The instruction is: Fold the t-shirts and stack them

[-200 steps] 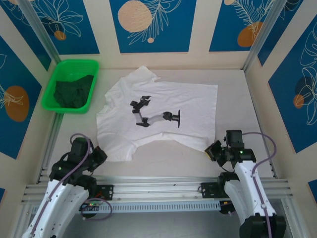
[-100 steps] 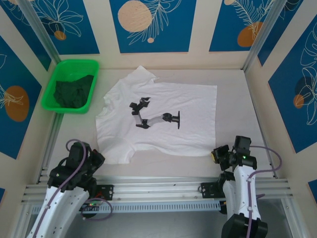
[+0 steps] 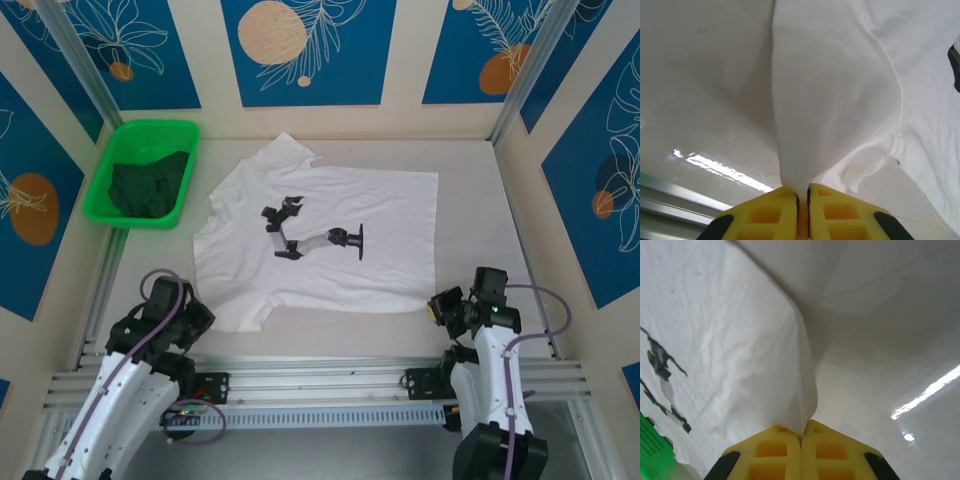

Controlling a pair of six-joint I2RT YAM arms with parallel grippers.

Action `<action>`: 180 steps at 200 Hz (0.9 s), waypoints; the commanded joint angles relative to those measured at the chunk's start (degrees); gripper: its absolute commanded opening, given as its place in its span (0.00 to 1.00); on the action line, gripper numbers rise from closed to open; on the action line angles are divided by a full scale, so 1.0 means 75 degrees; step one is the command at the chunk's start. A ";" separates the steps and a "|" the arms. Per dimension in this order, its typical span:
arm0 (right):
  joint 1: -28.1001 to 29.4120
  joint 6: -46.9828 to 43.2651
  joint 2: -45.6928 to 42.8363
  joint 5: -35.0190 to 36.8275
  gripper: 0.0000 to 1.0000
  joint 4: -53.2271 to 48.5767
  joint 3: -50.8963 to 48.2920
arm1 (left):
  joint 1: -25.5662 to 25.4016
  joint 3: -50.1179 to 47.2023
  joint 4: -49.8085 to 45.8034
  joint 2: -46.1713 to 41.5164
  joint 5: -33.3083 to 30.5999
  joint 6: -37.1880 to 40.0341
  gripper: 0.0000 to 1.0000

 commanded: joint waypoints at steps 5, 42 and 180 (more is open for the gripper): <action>0.0545 -0.0142 0.0726 0.0616 0.00 0.0047 0.0787 | -0.0004 0.0767 0.0886 0.0865 -0.0076 0.0437 0.13; 0.1075 -0.0166 0.2403 0.1382 0.00 0.0164 0.1802 | 0.0112 0.1983 0.1685 0.2849 0.0030 0.1216 0.12; 0.1031 0.0041 0.6569 0.1578 0.00 0.1420 0.3699 | 0.1013 0.5430 0.2742 0.8351 -0.0003 0.1821 0.10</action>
